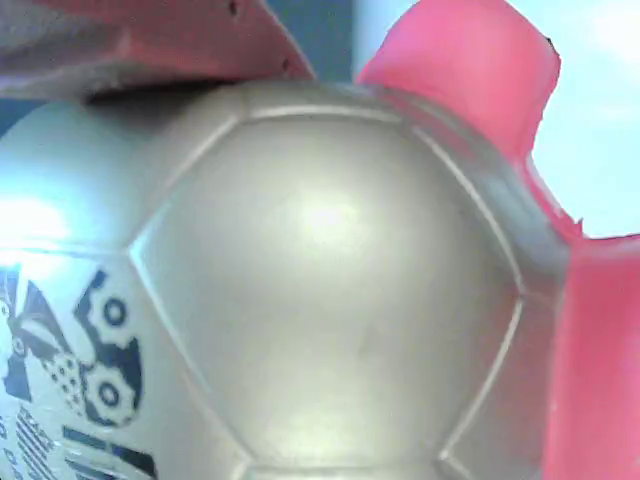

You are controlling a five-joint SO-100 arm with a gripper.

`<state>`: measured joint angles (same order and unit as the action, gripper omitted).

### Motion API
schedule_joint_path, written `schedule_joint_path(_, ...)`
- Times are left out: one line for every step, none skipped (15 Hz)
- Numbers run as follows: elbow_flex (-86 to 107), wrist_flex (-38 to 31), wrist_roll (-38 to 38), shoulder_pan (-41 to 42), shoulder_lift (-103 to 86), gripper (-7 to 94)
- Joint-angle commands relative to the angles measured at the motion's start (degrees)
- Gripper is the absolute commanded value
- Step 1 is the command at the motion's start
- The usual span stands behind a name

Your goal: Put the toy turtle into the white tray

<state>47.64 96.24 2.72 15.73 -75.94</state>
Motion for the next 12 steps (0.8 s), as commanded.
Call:
schedule_joint_path(-8.88, -0.97, 1.41, 2.90, 3.96, 0)
schedule_joint_path(-10.72, -0.97, 1.93, 3.43, 7.03, 0)
schedule_joint_path(-12.30, -0.97, 2.64, 3.96, 10.20, 0)
schedule_joint_path(-12.74, -1.23, 3.16, 4.31, 12.57, 0)
schedule_joint_path(-13.27, -1.32, 3.60, 4.66, 14.68, 0)
schedule_joint_path(-13.36, -1.32, 3.96, 5.01, 16.52, 0)
schedule_joint_path(-13.36, -1.32, 4.04, 5.10, 18.28, 0)
schedule_joint_path(-13.54, -1.32, 3.96, 5.01, 19.34, 0)
schedule_joint_path(-14.15, -1.32, 3.96, 4.66, 19.86, 0)
schedule_joint_path(-14.68, -1.14, 3.96, 4.13, 20.21, 0)
schedule_joint_path(-15.38, -1.14, 4.13, 3.78, 20.74, 0)
schedule_joint_path(-15.91, -1.14, 4.22, 3.52, 21.45, 0)
